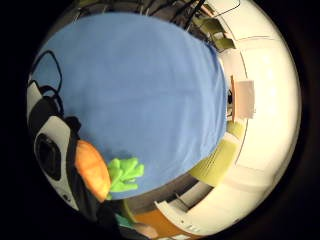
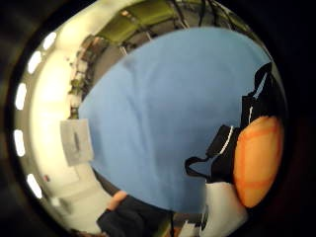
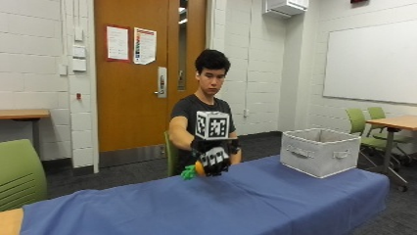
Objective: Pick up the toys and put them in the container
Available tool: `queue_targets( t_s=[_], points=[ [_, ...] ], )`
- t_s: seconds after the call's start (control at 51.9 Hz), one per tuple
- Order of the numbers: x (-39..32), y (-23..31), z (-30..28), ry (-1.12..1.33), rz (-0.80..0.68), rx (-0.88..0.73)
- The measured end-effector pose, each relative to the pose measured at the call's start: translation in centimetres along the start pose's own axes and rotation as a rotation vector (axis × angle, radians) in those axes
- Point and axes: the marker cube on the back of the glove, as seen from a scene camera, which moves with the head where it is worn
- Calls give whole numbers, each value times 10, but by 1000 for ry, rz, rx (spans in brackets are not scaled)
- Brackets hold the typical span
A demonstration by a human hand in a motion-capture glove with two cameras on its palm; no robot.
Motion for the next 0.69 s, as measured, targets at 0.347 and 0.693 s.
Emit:
queue_targets(
  t_s=[0.347,0.693],
  points=[
    [-166,-6,-184,-28,-206,240],
    [-460,66,-255,-80,-635,296]
  ],
)
